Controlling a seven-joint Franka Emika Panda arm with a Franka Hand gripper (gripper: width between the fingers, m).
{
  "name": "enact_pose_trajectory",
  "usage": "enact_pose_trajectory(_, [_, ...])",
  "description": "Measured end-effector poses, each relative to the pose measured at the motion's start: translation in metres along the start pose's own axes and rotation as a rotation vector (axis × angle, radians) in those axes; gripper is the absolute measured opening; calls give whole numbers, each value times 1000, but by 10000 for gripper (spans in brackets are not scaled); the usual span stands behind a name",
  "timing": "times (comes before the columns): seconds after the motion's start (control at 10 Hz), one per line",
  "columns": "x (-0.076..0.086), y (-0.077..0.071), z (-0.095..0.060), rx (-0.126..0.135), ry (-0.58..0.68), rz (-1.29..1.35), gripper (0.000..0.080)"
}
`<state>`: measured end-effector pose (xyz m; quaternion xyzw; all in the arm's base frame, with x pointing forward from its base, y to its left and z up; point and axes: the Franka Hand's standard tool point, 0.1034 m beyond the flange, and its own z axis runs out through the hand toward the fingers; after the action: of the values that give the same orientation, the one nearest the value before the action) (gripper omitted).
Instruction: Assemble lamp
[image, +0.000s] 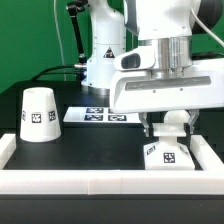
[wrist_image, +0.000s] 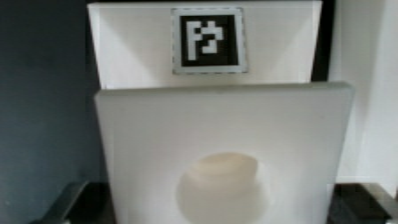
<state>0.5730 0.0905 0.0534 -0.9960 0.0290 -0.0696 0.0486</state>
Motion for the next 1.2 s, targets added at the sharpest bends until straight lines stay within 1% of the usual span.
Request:
enact_pose_trajectory(0.2, [14,-11,3,5,18,-37,537])
enact_pose_trajectory(0.5, [39,-14,8,10,55,-43,537])
enact_pose_trajectory(0.6, [44,-14,9,11,62,-45,537])
enact_pose_trajectory(0.8, [44,-14,9,11,61,-44,537])
enact_pose_trajectory(0.9, [44,-15,8,12,61,-44,618])
enact_pose_trajectory(1.0, [43,-14,5,12,62,-55,618])
enact_pose_trajectory(1.1, [40,-14,1,10,63,-65,684])
enact_pose_trajectory(1.2, [35,-14,-5,10,62,-71,684])
